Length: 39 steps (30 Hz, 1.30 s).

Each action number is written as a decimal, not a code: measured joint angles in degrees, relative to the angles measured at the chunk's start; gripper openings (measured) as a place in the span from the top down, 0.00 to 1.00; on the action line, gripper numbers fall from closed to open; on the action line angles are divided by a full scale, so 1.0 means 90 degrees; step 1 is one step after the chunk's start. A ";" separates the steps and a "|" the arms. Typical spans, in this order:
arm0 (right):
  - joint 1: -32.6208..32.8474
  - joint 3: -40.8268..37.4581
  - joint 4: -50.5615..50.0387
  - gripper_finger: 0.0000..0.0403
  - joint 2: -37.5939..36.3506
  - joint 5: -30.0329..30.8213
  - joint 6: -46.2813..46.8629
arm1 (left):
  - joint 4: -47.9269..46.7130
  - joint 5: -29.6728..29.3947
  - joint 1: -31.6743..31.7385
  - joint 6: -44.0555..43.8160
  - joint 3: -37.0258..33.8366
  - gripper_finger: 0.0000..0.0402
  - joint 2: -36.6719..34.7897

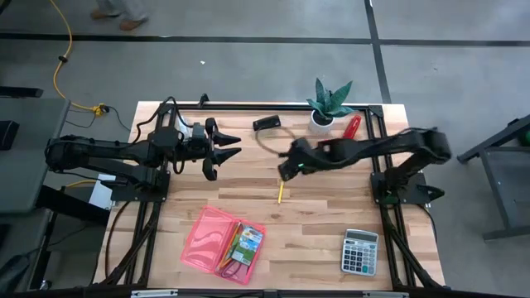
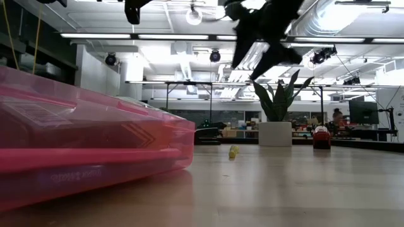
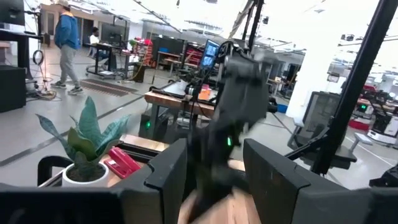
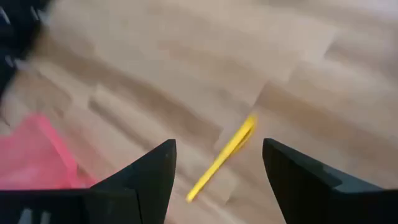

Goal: Pack school essentials
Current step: Put the yellow pen into the supply box

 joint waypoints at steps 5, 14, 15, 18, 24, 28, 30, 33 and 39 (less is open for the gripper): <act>0.0004 0.0374 0.0016 0.42 0.1176 -0.0896 0.0185 | -0.0002 -0.0054 -0.0002 -0.0002 0.0001 0.63 0.0000; 0.0011 0.0412 0.0136 0.42 0.2548 -0.1262 0.1727 | -0.0002 -0.0075 -0.0002 0.0098 0.0001 0.63 0.0000; 0.0024 0.0412 0.0200 0.42 0.2609 -0.1265 0.1803 | -0.0002 -0.0075 -0.0002 0.0100 0.0001 0.63 0.0000; 0.0065 0.0412 0.0338 0.42 0.2713 -0.1184 0.2013 | -0.0004 -0.0094 -0.0002 0.0098 0.0001 0.63 0.0000; 0.0106 0.0416 0.0292 0.44 0.2816 -0.1008 0.2293 | -0.0006 -0.0348 -0.0001 0.0099 0.0001 0.63 0.0000; 0.0103 0.0431 0.0212 0.52 0.2873 -0.1000 0.2332 | -0.0007 -0.0434 0.0000 0.0100 0.0003 0.63 0.0000; 0.0098 0.0431 0.0111 0.60 0.2878 -0.0988 0.2339 | -0.0008 -0.0432 -0.0002 0.0100 0.0001 0.63 0.0000; 0.0032 0.0433 -0.0191 0.71 0.2892 -0.1002 0.2330 | -0.0009 -0.0432 -0.0002 0.0100 0.0003 0.63 0.0000; -0.0073 0.0427 -0.0499 0.87 0.2897 -0.1037 0.1837 | -0.0009 -0.0437 -0.0002 0.0100 0.0001 0.63 0.0000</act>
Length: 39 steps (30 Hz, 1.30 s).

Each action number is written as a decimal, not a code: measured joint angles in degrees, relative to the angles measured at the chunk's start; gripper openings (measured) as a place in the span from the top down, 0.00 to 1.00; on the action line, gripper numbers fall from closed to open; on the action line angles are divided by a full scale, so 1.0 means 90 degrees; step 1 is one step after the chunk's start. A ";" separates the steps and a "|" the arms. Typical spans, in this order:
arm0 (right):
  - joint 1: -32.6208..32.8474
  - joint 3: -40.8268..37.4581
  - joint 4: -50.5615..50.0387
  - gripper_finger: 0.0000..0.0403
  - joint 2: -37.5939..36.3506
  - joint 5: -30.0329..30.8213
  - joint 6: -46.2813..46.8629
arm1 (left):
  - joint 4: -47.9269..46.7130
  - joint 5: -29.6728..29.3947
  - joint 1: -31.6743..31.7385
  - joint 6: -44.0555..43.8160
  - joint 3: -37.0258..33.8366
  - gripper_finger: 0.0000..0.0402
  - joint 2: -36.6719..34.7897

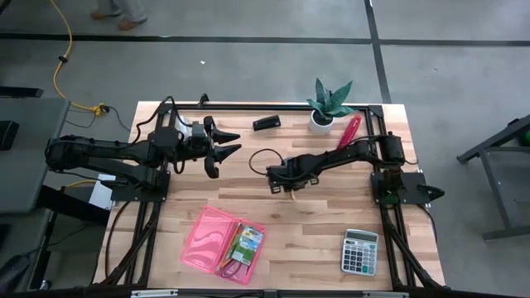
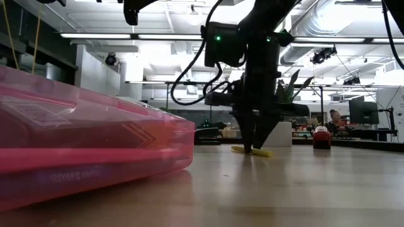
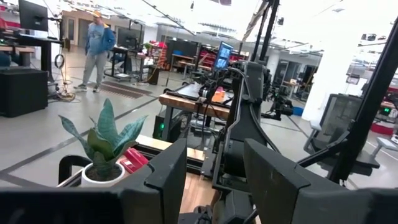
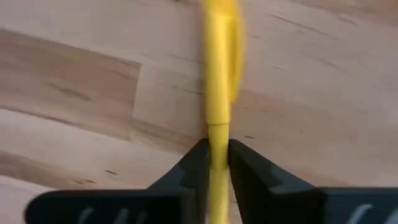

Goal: Pack school essentials
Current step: Put the yellow pen into the supply box

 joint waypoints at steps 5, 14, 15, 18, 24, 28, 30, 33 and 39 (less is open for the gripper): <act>-0.0023 -0.0003 -0.0008 0.95 -0.0002 -0.0036 -0.0747 | 0.0000 -0.0095 0.0002 0.0000 0.0002 0.63 0.0000; -0.0047 -0.0383 -0.1283 0.99 -0.0545 0.0275 -0.2410 | -0.0002 -0.0095 -0.0001 -0.0054 0.0002 0.63 0.0000; -0.0041 -0.0623 -0.1225 0.99 -0.0757 0.0273 -0.2470 | -0.0002 -0.0095 0.0001 -0.0056 0.0002 0.63 0.0000; 0.0017 -0.1653 -0.0904 0.99 -0.1546 0.0188 -0.2284 | -0.0013 -0.0097 0.0000 -0.0056 0.0002 0.63 0.0000; 0.0371 -0.3804 0.1460 1.00 -0.3850 0.0169 -0.1561 | -0.0019 -0.0098 0.0001 -0.0055 0.0002 0.63 0.0000; 0.0582 -0.4845 0.4095 1.00 -0.5111 0.0696 -0.2014 | -0.0116 -0.0099 -0.0001 -0.0054 0.0002 0.63 0.0000; 0.0618 -0.5144 0.5331 1.00 -0.5472 0.0824 -0.2858 | -0.0291 -0.0100 0.0002 -0.0056 0.0002 0.63 0.0000; 0.0612 -0.5217 0.6609 1.00 -0.5745 0.0918 -0.4485 | -0.0577 -0.0114 0.0002 -0.0053 0.0002 0.63 0.0000; 0.0412 -0.4447 0.6865 1.00 -0.5772 0.0930 -0.6178 | -0.0623 -0.0112 -0.0056 -0.0254 0.0002 0.63 0.0058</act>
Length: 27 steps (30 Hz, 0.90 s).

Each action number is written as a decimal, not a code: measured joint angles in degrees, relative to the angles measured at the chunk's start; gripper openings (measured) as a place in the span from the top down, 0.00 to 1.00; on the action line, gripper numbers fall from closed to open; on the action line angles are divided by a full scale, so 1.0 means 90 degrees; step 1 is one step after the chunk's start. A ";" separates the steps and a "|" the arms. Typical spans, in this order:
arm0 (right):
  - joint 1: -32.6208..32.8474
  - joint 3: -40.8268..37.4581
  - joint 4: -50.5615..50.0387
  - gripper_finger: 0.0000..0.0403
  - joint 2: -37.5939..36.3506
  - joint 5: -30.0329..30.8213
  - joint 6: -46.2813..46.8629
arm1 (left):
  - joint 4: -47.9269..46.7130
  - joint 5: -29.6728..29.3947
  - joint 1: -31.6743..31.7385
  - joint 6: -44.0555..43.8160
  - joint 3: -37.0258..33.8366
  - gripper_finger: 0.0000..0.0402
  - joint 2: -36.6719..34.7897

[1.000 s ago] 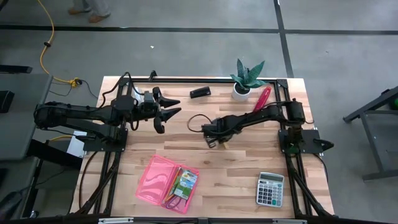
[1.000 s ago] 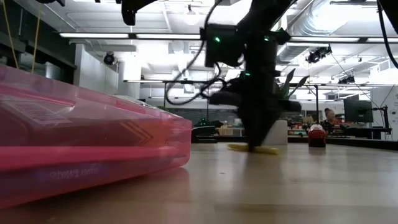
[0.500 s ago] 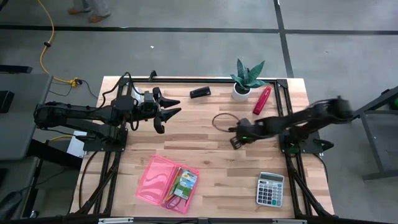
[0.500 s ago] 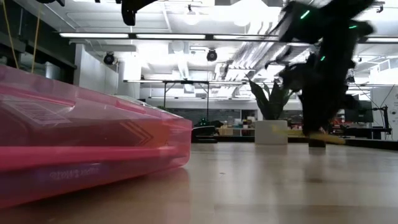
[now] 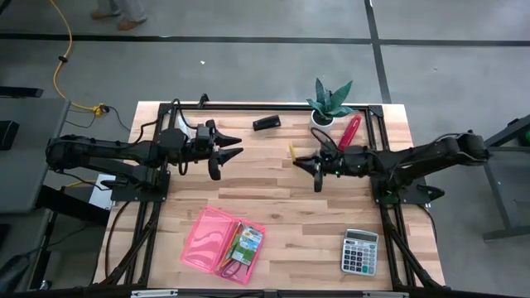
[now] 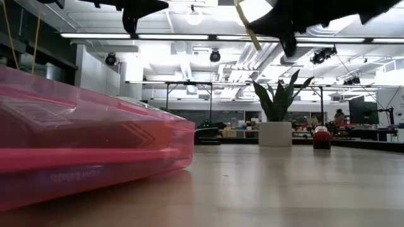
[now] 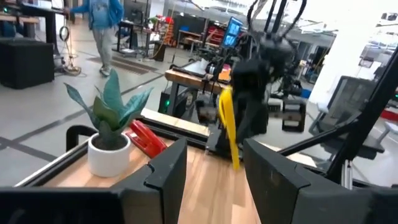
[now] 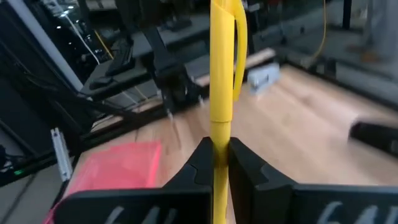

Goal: Pack school essentials
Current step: Put the yellow pen into the supply box

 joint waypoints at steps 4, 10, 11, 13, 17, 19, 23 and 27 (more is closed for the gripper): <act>-0.0080 0.0401 -0.0020 1.00 0.0024 -0.0045 -0.0630 | 0.0182 0.0015 -0.0005 -0.0031 0.0000 0.63 0.0064; -0.0081 0.0543 -0.0030 1.00 0.0016 -0.0328 -0.0903 | 0.0237 0.0029 -0.0005 0.0030 0.0002 0.63 0.0080; -0.0080 0.0543 -0.0030 1.00 0.0016 -0.0344 -0.0895 | 0.0236 0.0029 -0.0005 0.0031 0.0002 0.63 0.0080; -0.0078 0.0545 -0.0029 1.00 0.0016 -0.0345 -0.0898 | 0.0246 0.0039 -0.0005 0.0030 0.0002 0.63 0.0080; -0.0078 0.0546 -0.0029 1.00 0.0016 -0.0417 -0.0898 | 0.0246 0.0110 -0.0005 0.0030 0.0002 0.63 0.0080; -0.0078 0.0546 -0.0029 1.00 0.0016 -0.0456 -0.0898 | 0.0248 0.0200 -0.0005 0.0026 0.0000 0.63 0.0080; -0.0078 0.0553 0.0068 1.00 0.0137 -0.0461 -0.0899 | 0.0629 0.0217 -0.0207 0.0059 0.0002 0.63 0.0394; -0.0080 0.0553 0.0810 1.00 0.0552 -0.0404 -0.0898 | 0.1221 0.0180 -0.0526 0.0253 0.0224 0.62 0.1133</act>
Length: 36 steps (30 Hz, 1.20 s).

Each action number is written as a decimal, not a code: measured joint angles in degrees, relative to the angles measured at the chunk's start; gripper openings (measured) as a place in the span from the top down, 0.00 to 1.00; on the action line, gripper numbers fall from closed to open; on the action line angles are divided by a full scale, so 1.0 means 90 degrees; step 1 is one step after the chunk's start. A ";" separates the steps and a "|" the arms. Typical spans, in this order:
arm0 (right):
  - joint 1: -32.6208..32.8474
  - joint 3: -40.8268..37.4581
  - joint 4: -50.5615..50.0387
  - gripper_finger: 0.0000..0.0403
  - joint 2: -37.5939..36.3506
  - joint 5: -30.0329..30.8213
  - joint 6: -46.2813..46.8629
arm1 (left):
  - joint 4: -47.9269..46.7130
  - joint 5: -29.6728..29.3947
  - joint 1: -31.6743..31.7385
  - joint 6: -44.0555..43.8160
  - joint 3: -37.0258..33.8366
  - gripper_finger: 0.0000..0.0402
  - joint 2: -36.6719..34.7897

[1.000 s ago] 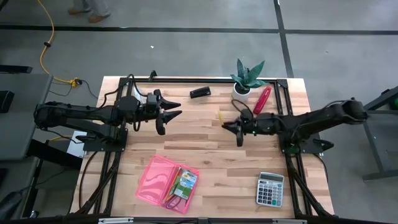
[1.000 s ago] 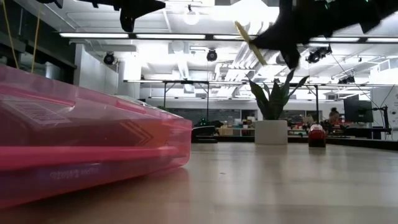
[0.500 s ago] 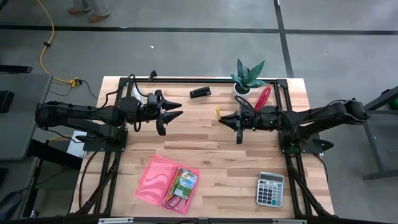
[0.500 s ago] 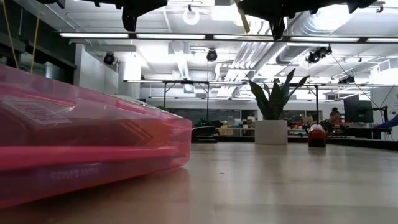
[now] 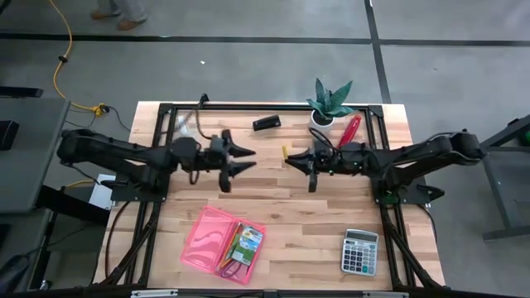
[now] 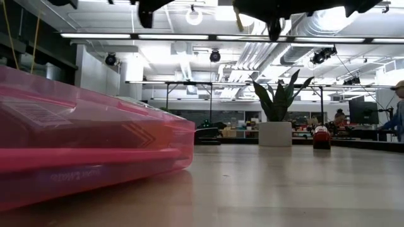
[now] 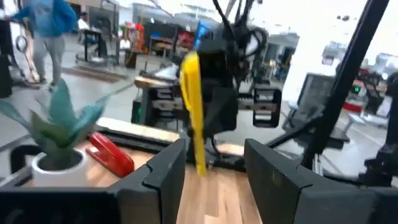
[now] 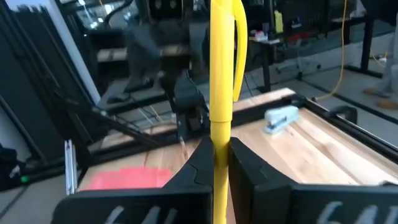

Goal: Pack school essentials
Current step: Put the yellow pen into the supply box

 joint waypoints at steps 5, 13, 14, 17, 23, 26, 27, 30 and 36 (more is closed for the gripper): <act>0.0002 0.0034 0.0984 1.00 0.0633 -0.0184 0.0040 | 0.0096 -0.0022 -0.0075 0.0000 0.0614 0.56 0.1017; 0.0067 0.0518 0.0949 1.00 0.1098 -0.0548 -0.0042 | 0.0076 0.0007 0.0033 -0.0024 0.1385 0.43 0.1828; 0.0060 0.0522 0.0925 1.00 0.1101 -0.0541 -0.0033 | 0.0095 0.0021 0.0033 -0.0034 0.1429 0.42 0.1847; 0.0046 0.0522 0.0916 1.00 0.1099 -0.0459 -0.0044 | 0.0101 0.0332 0.0038 0.0084 0.1456 0.40 0.1854; 0.0048 0.0522 0.0892 1.00 0.1099 -0.0463 -0.0025 | 0.0071 0.0520 0.0034 0.0149 0.1454 0.47 0.1837; 0.0046 0.0520 0.0888 1.00 0.1099 -0.0459 -0.0025 | 0.0076 0.0397 0.0038 0.0117 0.1454 0.59 0.1837; 0.0046 0.0521 0.0888 1.00 0.1099 -0.0459 -0.0030 | 0.0074 0.0348 0.0037 0.0116 0.1454 0.64 0.1837; 0.0047 0.0520 0.0894 1.00 0.1098 -0.0461 -0.0049 | 0.0074 0.0302 0.0069 0.0116 0.1454 0.80 0.1837; 0.0046 0.0520 0.0895 1.00 0.1096 -0.0446 -0.0086 | 0.0084 0.0296 0.0076 0.0071 0.1454 0.95 0.1835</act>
